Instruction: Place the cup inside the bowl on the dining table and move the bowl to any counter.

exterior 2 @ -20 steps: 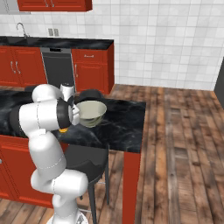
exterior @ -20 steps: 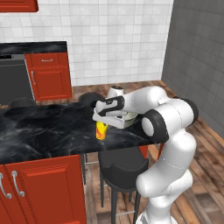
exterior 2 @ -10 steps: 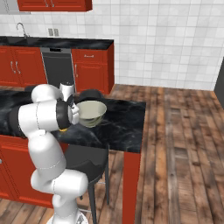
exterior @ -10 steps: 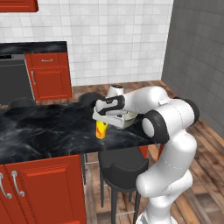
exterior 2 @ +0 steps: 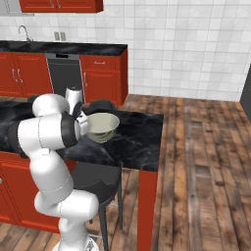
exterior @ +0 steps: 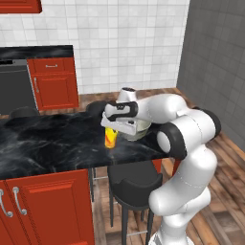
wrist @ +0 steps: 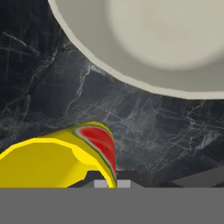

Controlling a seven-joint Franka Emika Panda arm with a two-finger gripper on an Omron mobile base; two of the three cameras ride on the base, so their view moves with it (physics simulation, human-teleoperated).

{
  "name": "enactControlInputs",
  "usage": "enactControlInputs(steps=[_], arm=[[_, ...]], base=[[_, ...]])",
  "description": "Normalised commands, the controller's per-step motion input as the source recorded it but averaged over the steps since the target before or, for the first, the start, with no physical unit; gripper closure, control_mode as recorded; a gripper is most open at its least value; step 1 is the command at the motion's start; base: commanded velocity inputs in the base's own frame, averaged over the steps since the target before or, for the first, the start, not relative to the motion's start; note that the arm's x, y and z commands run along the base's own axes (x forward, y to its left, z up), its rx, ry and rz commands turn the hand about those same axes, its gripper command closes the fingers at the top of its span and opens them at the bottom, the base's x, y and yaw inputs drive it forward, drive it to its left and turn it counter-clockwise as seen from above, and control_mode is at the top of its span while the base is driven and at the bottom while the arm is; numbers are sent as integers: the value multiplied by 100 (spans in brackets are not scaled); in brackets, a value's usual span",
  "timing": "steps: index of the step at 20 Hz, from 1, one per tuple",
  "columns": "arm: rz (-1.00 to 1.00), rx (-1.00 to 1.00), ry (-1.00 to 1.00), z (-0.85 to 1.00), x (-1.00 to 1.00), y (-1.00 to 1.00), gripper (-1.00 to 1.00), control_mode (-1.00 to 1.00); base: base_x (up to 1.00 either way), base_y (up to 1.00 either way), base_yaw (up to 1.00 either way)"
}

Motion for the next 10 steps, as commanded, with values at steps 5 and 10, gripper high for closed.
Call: enactControlInputs(steps=[5,10], arm=[[0,0,0,30,0,0,100,-100],[0,0,0,40,0,0,100,-100]], base=[[0,0,0],[0,0,0]])
